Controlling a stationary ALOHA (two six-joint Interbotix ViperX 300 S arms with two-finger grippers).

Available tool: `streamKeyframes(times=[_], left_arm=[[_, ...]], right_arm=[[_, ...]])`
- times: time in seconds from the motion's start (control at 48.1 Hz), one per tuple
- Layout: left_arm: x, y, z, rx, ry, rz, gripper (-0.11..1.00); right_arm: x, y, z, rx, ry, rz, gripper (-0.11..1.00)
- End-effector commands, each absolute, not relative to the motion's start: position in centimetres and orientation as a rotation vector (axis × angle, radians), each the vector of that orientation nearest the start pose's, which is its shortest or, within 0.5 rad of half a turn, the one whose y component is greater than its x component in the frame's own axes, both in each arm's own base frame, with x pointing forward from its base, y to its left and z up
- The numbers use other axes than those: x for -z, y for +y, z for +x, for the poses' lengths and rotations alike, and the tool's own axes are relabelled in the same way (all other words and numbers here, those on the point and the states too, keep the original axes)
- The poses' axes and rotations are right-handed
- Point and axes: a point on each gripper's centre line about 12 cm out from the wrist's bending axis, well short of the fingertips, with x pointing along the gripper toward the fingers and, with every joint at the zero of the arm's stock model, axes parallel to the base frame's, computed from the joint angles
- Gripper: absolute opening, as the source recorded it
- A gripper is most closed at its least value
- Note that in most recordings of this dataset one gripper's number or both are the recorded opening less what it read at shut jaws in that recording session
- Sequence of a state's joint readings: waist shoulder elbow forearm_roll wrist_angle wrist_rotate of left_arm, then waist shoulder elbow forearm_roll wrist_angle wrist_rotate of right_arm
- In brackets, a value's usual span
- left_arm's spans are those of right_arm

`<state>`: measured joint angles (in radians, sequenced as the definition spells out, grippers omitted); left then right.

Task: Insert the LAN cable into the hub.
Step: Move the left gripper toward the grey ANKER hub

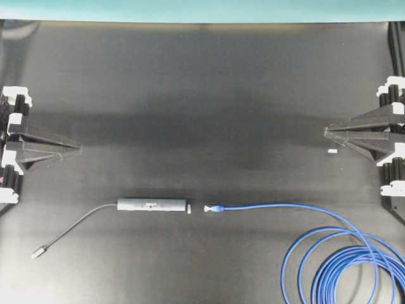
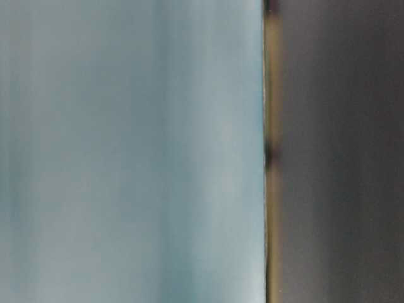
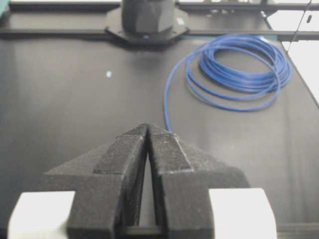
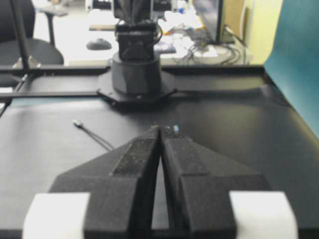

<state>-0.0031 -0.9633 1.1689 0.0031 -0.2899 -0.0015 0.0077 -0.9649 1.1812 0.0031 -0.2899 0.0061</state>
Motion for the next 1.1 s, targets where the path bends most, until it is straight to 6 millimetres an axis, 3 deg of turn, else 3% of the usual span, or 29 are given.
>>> streamKeyframes(times=[0.0, 0.125, 0.353, 0.499, 0.769, 0.831, 1.08], left_arm=[[-29.6, -0.3, 20.9, 0.018, -0.034, 0.011, 0.06], [-29.2, -1.0, 22.4, 0.046, 0.073, -0.015, 0.0], [-28.6, -2.3, 24.1, 0.092, 0.194, -0.016, 0.0], [-27.7, -2.4, 24.8, 0.092, 0.199, -0.038, 0.0], [-23.6, -2.6, 24.9, 0.108, 0.128, -0.082, 0.02], [-22.6, -2.8, 24.8, 0.116, 0.117, -0.102, 0.1], [-17.7, -2.9, 25.1, 0.109, 0.223, -0.185, 0.79]], right_arm=[[-30.0, 0.1, 20.3, -0.004, -0.084, 0.02, 0.03], [-29.0, 0.2, 21.4, -0.006, 0.06, 0.065, 0.01], [-27.3, 0.9, 23.7, -0.024, 0.316, 0.101, 0.01], [-26.6, 1.4, 24.8, -0.037, 0.362, 0.1, 0.01], [-26.2, 1.8, 26.0, -0.049, 0.378, 0.098, 0.01], [-26.2, 1.9, 26.1, -0.05, 0.378, 0.099, 0.01], [-26.0, 2.2, 25.8, -0.059, 0.403, 0.124, 0.01]])
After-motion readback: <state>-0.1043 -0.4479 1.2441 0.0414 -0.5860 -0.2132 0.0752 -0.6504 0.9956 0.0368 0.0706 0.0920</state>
